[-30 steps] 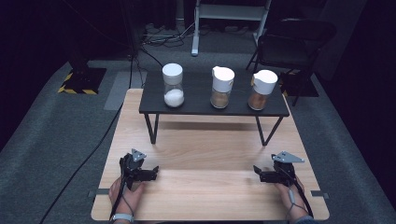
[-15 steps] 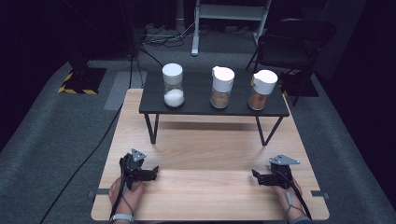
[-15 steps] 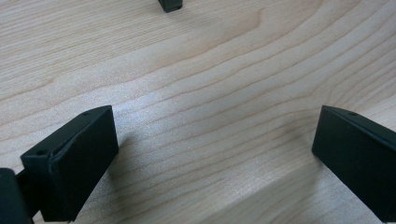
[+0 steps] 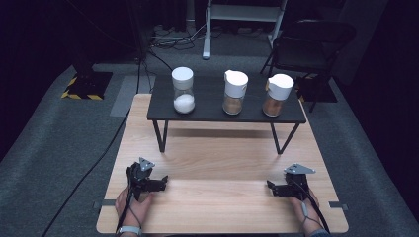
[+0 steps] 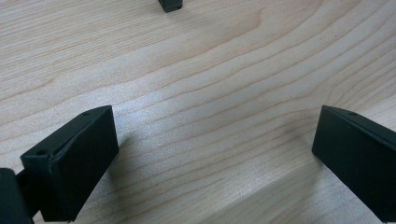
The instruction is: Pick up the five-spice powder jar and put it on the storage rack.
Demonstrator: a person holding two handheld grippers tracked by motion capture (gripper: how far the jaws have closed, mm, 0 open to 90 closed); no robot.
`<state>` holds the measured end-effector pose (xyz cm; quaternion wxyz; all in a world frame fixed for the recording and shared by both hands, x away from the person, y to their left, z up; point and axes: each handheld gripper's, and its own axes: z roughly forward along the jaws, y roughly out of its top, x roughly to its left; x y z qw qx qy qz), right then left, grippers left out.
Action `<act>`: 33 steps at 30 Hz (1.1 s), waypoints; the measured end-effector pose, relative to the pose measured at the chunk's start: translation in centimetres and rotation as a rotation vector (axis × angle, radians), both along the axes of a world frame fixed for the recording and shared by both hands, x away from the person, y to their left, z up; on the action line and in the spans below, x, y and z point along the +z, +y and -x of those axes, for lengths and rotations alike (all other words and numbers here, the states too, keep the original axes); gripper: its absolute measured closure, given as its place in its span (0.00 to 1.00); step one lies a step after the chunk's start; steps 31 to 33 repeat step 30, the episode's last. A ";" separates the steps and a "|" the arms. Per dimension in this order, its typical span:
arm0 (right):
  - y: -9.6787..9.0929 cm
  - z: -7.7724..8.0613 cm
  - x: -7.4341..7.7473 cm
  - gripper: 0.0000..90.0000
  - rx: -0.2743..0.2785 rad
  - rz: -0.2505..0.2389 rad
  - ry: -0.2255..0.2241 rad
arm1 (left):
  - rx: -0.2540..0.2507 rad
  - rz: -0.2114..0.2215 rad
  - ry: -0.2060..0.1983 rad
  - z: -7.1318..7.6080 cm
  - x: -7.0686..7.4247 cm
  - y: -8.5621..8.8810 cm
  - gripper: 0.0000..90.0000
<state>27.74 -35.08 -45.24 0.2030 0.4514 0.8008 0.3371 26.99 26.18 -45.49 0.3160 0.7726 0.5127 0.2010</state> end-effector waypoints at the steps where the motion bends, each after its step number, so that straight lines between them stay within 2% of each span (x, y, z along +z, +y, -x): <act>1: 0.0 0.0 0.0 0.04 0.001 0.000 0.000 | 0.000 0.000 0.000 0.0 0.0 0.0 0.00; 7: 0.0 -0.2 0.0 0.00 0.012 0.004 0.006 | 0.000 0.000 0.001 0.0 0.0 0.0 0.00; 33: 0.0 -0.3 0.0 0.00 0.013 0.004 0.008 | -0.001 0.000 0.001 0.0 0.0 0.0 0.00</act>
